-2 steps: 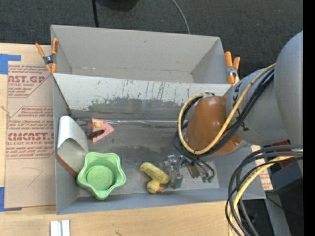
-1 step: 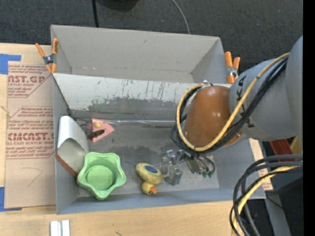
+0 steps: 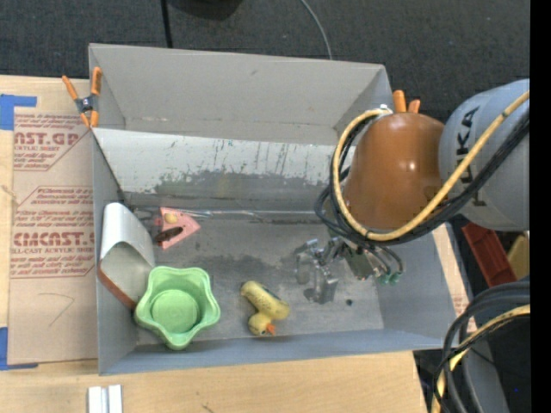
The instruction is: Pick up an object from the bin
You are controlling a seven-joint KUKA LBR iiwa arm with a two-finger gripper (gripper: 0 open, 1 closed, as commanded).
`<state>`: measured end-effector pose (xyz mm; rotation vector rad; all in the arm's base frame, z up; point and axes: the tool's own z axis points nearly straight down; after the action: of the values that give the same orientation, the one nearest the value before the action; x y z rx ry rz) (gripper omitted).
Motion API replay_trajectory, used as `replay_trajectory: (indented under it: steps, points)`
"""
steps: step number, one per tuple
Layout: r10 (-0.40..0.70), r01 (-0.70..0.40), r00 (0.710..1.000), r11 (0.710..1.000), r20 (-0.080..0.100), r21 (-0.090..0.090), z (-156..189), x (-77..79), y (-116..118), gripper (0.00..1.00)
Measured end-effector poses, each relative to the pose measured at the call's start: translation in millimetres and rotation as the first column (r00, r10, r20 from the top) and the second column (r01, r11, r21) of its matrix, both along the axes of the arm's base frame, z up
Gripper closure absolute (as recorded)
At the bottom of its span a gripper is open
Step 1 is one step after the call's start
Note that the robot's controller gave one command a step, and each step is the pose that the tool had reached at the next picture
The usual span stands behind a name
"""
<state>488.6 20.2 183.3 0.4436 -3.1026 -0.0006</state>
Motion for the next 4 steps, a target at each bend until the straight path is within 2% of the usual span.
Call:
replay_trajectory:
  steps: [1, 2, 3, 4]
  points:
    - [0.11, -0.11, 0.994, 0.994, -0.003, -0.001, 51, -7.8, 36, 1.0]
    - [0.067, -0.067, 0.998, 0.998, 0.009, 0.002, 2, 4.6, 50, 1.0]
    - [0.136, -0.136, 0.991, 0.991, -0.006, 0.001, -27, 2.9, 70, 1.0]
    - [0.01, -0.011, 1.0, 1.0, 0.008, 0.003, -40, -4.7, 99, 0.0]
